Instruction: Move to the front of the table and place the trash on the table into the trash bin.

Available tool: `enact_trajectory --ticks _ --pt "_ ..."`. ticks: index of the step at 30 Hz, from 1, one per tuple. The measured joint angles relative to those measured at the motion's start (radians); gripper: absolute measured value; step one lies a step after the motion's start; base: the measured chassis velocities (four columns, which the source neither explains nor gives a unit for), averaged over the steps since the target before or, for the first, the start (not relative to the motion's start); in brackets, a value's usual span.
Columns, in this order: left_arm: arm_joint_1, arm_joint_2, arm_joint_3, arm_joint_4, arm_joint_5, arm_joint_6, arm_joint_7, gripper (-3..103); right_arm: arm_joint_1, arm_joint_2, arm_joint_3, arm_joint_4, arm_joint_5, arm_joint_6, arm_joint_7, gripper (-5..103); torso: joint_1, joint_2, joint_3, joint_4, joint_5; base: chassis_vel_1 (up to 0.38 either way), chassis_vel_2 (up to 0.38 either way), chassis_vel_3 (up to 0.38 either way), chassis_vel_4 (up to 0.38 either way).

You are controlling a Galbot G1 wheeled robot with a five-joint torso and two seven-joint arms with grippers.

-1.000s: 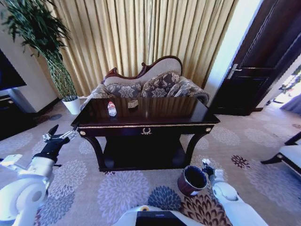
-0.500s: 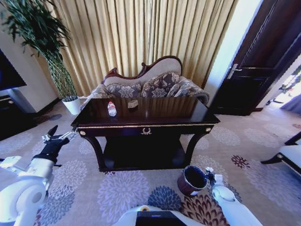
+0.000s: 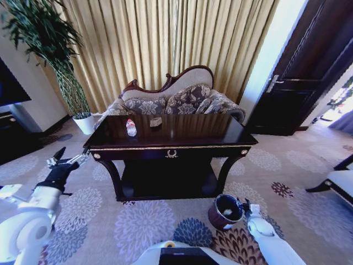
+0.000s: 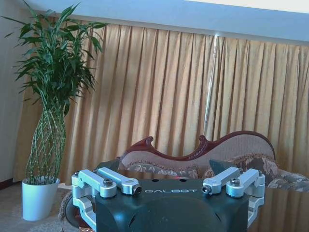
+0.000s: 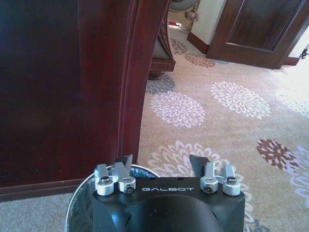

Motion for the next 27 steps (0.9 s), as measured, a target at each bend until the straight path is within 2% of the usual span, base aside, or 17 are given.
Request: enact_trajectory --ticks 1,2,5,6,8,10,19,22,27 --pt "0.000 -0.001 0.000 0.000 0.000 0.000 0.001 100 -0.001 0.000 0.001 0.002 0.002 0.000 0.000 69 0.000 0.000 0.000 0.0000 0.0000 0.000 0.000 0.000 0.000" --pt "0.000 -0.001 0.000 0.000 0.000 0.000 0.001 100 -0.001 0.000 0.001 0.002 0.002 0.000 0.000 69 0.000 0.000 0.000 0.0000 0.0000 0.000 0.000 0.000 0.000" --pt "0.002 -0.006 0.001 -0.004 0.000 0.000 0.004 100 -0.008 0.005 0.003 0.010 0.008 0.000 0.000 85 0.000 0.000 0.000 0.0000 0.0000 0.000 0.000 0.000 0.000" --pt "0.002 -0.006 0.001 -0.004 0.000 0.000 0.004 100 -0.008 0.005 0.003 0.010 0.008 0.000 0.000 85 0.000 0.000 0.000 0.0000 0.0000 0.000 0.000 0.000 0.000" --pt "0.003 -0.008 0.002 -0.004 0.000 0.000 0.005 100 -0.010 0.011 0.007 0.011 0.008 0.000 0.001 95 0.000 0.000 0.000 0.0000 0.0000 0.000 0.000 0.000 0.000" --pt "0.002 -0.008 0.002 -0.004 0.000 0.000 0.005 100 -0.010 0.013 0.010 0.011 0.008 0.000 0.001 99 0.000 0.000 0.000 0.0000 0.0001 0.000 0.000 0.000 0.000" --pt "0.003 -0.005 -0.001 -0.006 0.000 -0.001 0.005 100 -0.009 0.019 0.020 0.011 0.012 0.000 0.001 100 0.000 0.000 0.000 0.0000 0.0000 0.000 0.000 0.000 0.000" --pt "0.001 -0.005 0.000 -0.005 0.000 -0.001 0.006 100 -0.014 0.025 0.033 0.034 0.022 0.046 0.001 100 0.000 0.000 0.000 -0.0001 0.0002 0.000 0.000 0.000 0.000" --pt "0.001 -0.005 0.000 -0.003 0.000 -0.001 0.006 100 -0.044 0.024 0.056 0.140 0.068 0.062 0.001 100 0.000 0.000 0.000 0.0000 0.0002 0.000 0.000 0.000 0.000"
